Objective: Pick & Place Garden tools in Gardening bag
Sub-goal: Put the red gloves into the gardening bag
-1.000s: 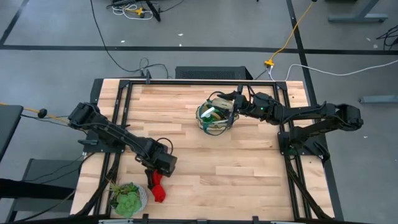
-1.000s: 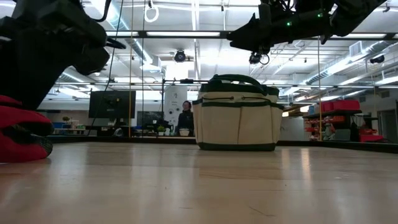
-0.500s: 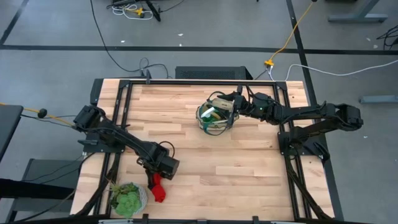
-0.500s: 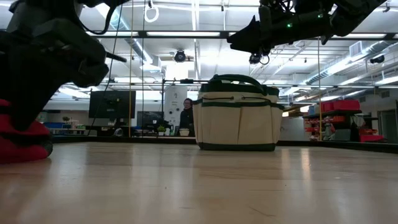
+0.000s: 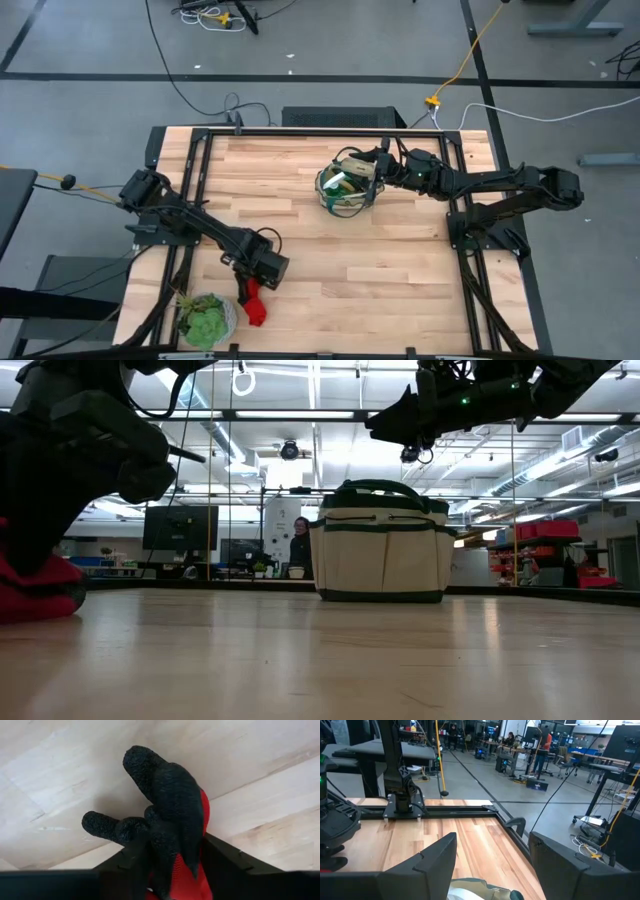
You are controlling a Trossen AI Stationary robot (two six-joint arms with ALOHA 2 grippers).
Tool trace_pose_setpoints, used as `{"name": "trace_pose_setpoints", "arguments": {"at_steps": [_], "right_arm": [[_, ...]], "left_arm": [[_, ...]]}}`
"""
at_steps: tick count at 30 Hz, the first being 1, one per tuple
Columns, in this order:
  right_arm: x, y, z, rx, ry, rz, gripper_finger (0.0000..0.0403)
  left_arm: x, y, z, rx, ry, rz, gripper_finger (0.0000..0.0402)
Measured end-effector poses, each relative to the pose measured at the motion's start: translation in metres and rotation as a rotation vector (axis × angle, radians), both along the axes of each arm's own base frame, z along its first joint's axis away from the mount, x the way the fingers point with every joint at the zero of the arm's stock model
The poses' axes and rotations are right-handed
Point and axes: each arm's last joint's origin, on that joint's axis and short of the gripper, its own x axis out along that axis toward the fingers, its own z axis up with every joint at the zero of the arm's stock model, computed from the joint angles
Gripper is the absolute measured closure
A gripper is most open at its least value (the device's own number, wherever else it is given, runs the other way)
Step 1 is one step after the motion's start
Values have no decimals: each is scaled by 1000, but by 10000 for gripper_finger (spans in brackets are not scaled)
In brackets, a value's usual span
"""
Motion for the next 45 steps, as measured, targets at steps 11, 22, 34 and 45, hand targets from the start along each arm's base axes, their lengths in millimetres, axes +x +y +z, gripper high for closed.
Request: {"name": "trace_pose_setpoints", "arguments": {"at_steps": [11,22,34,45], "right_arm": [[0,0,0,0,0,0,153],[0,0,0,0,-1,0,153],[0,0,1,-3,-10,-1,153],[-2,0,9,-33,-67,-2,153]], "left_arm": [[0,0,0,8,-5,-2,313],[0,0,1,4,-14,-38,366],[1,0,2,11,-21,-54,380],[24,3,57,142,-143,-207,388]]}}
